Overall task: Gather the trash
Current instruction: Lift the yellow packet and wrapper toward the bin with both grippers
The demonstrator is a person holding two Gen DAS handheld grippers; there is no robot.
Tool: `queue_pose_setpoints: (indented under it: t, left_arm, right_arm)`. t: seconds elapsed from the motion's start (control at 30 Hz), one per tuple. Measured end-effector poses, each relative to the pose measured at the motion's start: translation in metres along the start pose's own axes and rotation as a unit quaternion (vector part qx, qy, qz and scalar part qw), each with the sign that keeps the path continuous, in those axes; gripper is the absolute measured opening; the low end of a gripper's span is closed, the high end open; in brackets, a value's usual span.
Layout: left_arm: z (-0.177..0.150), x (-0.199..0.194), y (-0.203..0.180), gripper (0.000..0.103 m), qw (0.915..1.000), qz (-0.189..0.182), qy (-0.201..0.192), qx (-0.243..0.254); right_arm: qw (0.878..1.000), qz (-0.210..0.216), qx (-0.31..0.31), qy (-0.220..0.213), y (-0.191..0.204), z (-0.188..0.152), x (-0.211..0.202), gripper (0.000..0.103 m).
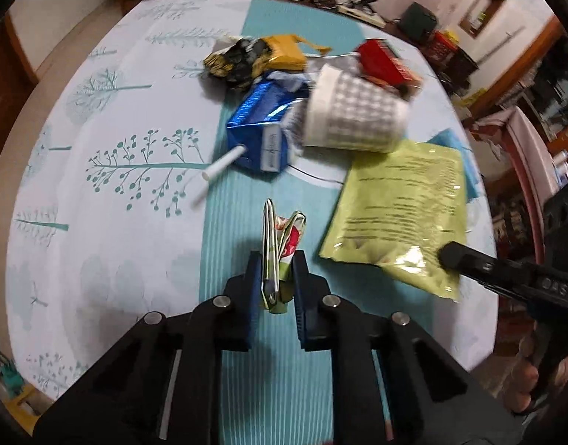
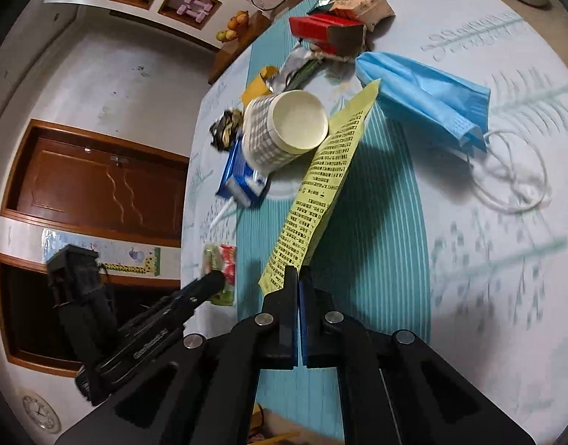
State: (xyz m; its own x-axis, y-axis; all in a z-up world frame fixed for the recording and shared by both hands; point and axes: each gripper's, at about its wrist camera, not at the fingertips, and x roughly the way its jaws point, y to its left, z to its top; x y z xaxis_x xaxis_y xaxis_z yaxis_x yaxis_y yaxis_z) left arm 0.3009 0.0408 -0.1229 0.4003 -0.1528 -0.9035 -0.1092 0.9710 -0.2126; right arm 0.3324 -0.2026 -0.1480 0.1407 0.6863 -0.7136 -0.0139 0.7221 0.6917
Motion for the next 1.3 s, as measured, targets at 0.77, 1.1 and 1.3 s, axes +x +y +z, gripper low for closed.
queue_pose_setpoints:
  t: [0.77,1.1,1.3]
  left_arm:
    - [-0.114,-0.111,0.014,0.013,0.996,-0.033,-0.007,0.083]
    - [-0.168,-0.127,0.033,0.013,0.9938,-0.056,0.003,0.096]
    - [-0.201,-0.123,0.04,0.013,0.9923,-0.066,0.015,0.104]
  right_arm:
    - [0.995,0.044,0.042,0.081,0.022,-0.144,0.002,0.001]
    - [0.993,0.036,0.044,0.104,0.027,-0.214,0.014,0.001]
    - [0.994,-0.006,0.022,0.103,0.031,-0.253,0.024,0.001]
